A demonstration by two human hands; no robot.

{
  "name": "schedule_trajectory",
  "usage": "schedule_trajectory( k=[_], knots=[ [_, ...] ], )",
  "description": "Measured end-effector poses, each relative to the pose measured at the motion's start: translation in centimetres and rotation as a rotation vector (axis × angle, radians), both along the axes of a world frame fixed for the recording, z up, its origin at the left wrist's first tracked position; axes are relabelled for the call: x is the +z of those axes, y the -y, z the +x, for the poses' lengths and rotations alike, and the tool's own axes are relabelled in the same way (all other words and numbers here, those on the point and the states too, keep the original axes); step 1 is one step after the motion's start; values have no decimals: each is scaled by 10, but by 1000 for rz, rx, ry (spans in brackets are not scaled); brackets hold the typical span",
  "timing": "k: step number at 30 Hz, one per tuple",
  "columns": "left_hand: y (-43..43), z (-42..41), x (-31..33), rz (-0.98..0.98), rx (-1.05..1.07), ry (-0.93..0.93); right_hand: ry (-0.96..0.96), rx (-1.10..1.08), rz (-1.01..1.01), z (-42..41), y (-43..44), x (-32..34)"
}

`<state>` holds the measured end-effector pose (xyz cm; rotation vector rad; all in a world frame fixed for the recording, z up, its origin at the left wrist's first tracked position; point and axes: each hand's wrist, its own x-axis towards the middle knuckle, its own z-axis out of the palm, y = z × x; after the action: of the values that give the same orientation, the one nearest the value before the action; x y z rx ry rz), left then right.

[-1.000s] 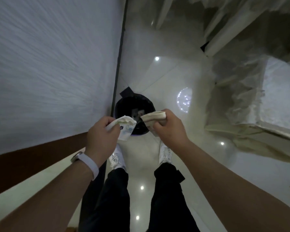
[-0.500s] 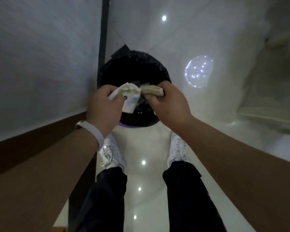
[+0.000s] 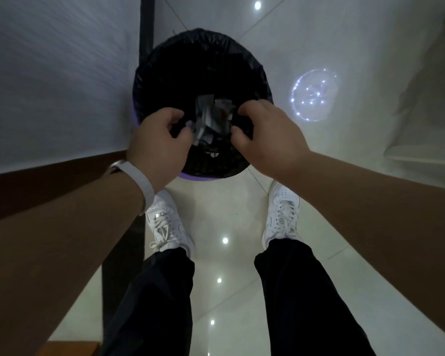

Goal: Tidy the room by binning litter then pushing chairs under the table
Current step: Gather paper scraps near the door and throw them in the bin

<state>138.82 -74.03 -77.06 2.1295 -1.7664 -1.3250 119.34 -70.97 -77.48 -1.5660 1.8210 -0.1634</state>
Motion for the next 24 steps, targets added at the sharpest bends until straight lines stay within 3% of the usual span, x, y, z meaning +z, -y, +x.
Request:
schedule_trajectory(
  k=[8,15,24],
  knots=[
    [3,-6,113,-198,-337,77,-151,104,-134,-20,-5,110],
    [4,-35,237,-352,-469,97,-254,124,-150,-52,-12,245],
    [21,-57,402,-590,-654,-8,-425,-140,-268,-74,-50,420]
  ],
)
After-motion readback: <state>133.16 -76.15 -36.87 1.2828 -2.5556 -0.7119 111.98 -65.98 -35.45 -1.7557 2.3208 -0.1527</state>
